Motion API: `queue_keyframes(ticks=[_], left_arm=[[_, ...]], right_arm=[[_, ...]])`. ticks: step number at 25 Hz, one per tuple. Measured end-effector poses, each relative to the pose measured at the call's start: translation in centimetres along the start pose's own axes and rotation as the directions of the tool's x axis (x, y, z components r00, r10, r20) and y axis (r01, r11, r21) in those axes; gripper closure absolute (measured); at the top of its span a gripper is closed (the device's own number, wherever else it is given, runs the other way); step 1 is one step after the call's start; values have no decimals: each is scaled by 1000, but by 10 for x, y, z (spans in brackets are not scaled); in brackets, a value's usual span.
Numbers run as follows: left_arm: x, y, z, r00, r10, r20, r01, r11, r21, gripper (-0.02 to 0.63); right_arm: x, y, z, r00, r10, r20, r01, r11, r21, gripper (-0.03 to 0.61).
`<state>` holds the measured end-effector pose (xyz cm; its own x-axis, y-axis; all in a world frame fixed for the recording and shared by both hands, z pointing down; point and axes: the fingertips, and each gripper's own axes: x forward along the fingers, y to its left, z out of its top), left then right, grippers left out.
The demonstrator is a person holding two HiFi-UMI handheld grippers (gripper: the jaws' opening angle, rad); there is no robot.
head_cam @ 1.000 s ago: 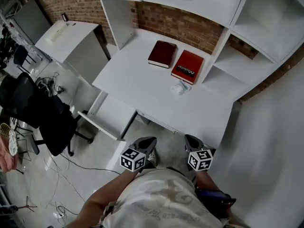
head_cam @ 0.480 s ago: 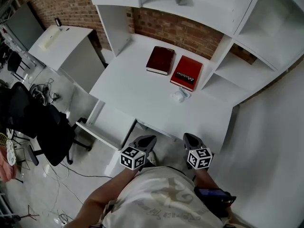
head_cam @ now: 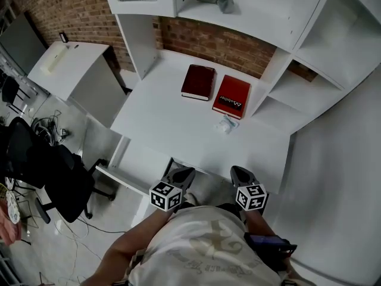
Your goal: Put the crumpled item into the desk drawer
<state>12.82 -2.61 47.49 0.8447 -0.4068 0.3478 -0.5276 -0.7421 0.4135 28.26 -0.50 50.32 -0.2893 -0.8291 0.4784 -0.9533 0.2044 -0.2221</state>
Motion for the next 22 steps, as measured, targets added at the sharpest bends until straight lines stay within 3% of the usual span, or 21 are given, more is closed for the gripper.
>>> queue_keyframes(ticks=[9,22], left_arm=[[-11,17,15,999,19,40,-19,1000,-3,592],[-29,53,16,992,107,67,-104,994,-42,592]], right_arm=[[13,1,14,1000,-11,-11,10,1000,-23,554],[53,12,19,998,49,-45,-51,998,-47,554]])
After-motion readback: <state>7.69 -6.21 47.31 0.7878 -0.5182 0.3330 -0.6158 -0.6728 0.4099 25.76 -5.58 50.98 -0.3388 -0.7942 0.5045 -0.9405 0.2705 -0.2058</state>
